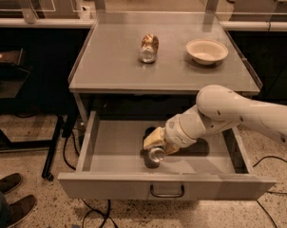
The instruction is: Place redbull can into top drawer
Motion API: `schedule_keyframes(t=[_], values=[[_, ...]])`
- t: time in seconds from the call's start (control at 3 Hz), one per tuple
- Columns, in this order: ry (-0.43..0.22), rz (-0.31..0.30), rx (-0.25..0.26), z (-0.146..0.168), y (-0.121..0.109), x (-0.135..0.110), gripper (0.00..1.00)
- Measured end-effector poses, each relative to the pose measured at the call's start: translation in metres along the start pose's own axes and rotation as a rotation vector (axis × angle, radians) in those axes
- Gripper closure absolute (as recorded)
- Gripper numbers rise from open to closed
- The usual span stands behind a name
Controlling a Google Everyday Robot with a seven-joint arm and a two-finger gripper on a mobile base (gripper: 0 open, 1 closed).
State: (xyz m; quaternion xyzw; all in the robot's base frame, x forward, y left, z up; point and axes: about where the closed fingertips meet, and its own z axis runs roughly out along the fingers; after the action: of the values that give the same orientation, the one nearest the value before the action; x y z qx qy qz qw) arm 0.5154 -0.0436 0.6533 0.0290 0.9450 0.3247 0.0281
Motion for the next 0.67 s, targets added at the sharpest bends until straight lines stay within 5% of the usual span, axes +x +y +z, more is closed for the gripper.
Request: schedule_keyframes(t=[0.67], values=[[-0.039,0.077,-0.007,0.0089,-0.019,-0.0015,1.0]])
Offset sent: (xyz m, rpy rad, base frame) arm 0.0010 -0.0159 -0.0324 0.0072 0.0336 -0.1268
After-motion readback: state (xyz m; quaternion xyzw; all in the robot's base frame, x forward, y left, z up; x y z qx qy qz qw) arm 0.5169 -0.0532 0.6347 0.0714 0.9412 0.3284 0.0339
